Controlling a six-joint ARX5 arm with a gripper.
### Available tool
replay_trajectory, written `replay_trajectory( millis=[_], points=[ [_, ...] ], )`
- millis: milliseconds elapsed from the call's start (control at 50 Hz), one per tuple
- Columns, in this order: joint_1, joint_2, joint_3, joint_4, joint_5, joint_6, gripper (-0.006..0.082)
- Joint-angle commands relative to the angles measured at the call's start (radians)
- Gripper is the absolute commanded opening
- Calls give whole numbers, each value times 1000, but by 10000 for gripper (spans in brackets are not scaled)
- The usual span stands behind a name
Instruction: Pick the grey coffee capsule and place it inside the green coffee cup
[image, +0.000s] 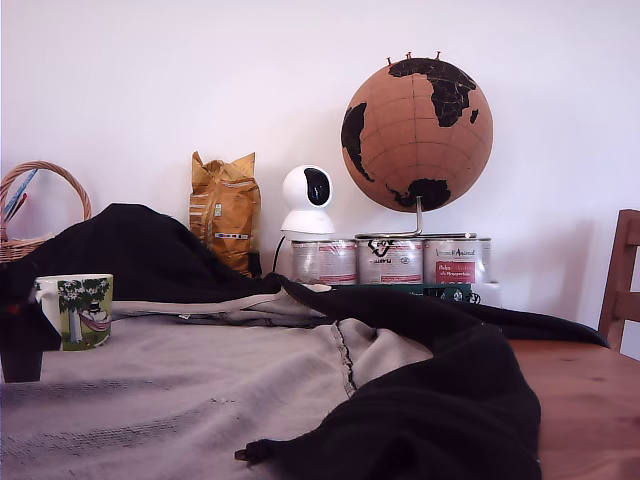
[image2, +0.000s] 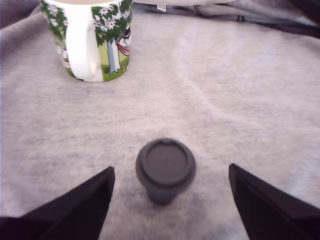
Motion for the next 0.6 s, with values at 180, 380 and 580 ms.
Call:
replay_trajectory(
  millis=[180,380,580],
  points=[
    [-2,143,63,20,0,11,595],
    [-2,145,76,54,0,12,205],
    [-3,144,92,93,31,0,124]
  ],
)
